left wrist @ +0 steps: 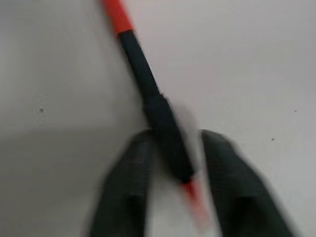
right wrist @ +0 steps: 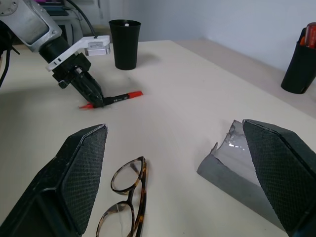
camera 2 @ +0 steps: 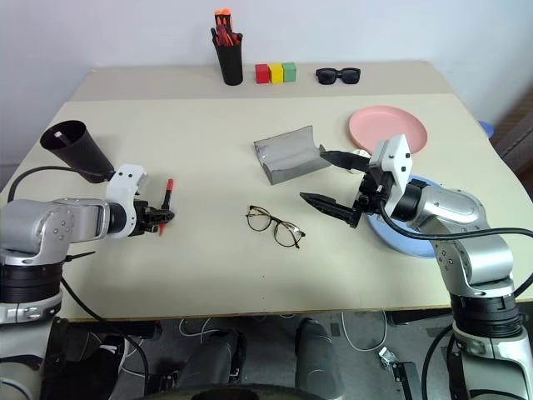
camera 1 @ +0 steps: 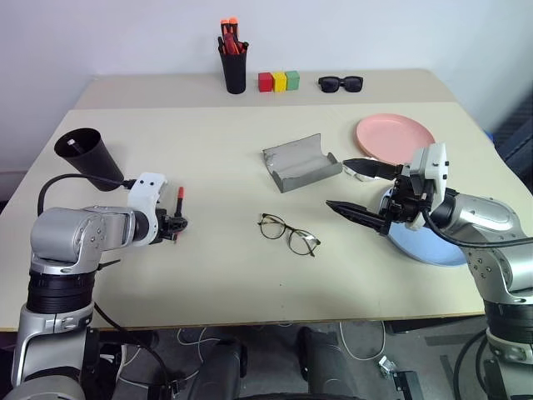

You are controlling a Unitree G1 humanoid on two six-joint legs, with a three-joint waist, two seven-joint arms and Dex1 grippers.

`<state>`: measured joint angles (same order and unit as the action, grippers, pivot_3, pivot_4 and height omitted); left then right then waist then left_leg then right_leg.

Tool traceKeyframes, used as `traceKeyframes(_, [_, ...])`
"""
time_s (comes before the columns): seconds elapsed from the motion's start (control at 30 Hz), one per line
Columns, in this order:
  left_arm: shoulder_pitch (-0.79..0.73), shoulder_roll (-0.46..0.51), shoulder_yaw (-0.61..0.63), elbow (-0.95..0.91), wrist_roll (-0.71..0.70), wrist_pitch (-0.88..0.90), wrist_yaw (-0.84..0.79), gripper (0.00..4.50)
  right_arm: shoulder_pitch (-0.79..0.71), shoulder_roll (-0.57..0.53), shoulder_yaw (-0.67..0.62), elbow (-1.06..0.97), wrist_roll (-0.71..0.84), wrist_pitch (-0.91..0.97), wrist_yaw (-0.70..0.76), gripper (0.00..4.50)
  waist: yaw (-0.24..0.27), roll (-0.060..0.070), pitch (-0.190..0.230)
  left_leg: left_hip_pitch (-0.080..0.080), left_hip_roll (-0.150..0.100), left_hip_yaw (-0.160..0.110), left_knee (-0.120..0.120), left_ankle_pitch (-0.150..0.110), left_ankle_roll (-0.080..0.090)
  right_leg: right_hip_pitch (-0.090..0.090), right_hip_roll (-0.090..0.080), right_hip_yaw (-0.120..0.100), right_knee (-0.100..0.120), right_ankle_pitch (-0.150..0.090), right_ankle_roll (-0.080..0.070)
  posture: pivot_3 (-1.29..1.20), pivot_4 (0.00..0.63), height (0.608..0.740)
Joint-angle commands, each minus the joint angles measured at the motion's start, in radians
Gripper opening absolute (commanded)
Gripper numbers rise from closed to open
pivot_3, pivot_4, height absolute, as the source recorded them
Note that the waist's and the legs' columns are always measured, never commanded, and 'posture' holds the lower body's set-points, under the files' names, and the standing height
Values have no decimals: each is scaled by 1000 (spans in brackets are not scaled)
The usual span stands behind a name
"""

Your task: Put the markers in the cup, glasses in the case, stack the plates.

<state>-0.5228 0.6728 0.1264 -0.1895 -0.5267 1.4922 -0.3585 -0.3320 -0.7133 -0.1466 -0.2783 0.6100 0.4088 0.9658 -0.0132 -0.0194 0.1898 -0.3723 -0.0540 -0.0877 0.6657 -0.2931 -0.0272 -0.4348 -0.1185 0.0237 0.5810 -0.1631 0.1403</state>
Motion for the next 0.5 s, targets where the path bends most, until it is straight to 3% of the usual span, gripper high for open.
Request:
traceKeyframes(0.03, [3, 26, 6, -19, 8, -62, -32, 104, -6, -5, -26, -29, 5, -14, -5, 4500, 0, 0, 0, 0, 0, 0, 0, 0, 0, 0, 0, 0, 0, 0, 0, 0, 150, 740])
traceKeyframes(0.13, [-15, 37, 2, -17, 27, -122, -42, 104, -11, 0, -20, -25, 2, -18, -4, 4500, 1, 0, 0, 0, 0, 0, 0, 0, 0, 0, 0, 0, 0, 0, 0, 0, 150, 740])
traceKeyframes(0.27, [-51, -11, 56, 15, 99, -553, -84, 104, -24, 4, -13, -10, -3, -22, 1, 4500, 4, 0, 0, 0, 0, 0, 0, 0, -1, 0, 0, 0, -1, 0, 0, 0, 150, 740])
traceKeyframes(0.37, [-126, -63, 163, 92, 115, -816, -49, 104, -33, 5, -11, -1, -6, -26, 5, 4500, 5, 0, 0, -1, 0, 0, 0, 1, -1, 0, 0, 0, -2, 0, -1, 0, 150, 740])
traceKeyframes(0.5, [-144, -50, 270, 238, 193, -1146, -3, 104, -38, 6, -8, 6, -9, -30, 8, 4500, -6, 1, -1, 0, 0, 1, -1, 1, -1, 0, 0, 0, -3, 1, -1, 0, 150, 740])
